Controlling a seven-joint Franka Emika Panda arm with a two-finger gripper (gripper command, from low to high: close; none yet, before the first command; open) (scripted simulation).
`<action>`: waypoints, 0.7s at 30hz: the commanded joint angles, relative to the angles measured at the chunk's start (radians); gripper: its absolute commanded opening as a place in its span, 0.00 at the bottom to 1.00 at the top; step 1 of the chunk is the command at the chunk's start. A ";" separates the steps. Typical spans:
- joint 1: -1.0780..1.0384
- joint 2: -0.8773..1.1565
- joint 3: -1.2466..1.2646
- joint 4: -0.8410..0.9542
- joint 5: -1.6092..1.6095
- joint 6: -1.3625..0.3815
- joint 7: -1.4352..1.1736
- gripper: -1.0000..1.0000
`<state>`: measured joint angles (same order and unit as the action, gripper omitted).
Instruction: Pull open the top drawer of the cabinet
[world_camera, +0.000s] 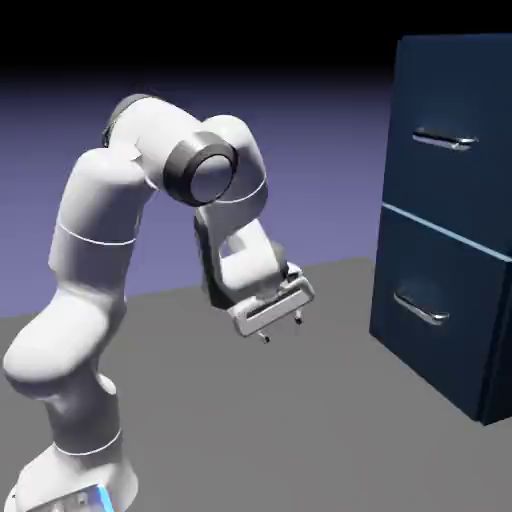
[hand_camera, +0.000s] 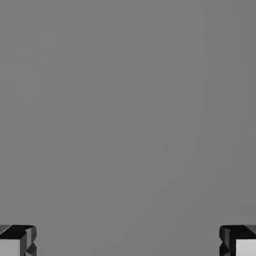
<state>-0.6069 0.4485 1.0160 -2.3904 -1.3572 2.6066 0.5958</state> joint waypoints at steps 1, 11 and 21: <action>-0.020 0.033 0.033 0.013 -0.044 -0.014 -0.005 0.50; -0.218 0.359 0.358 0.148 -0.478 -0.152 -0.051 0.50; -0.417 0.685 0.684 0.282 -0.913 -0.290 -0.098 0.50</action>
<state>-1.0234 1.1338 1.6997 -2.1081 -2.2704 2.3169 0.4981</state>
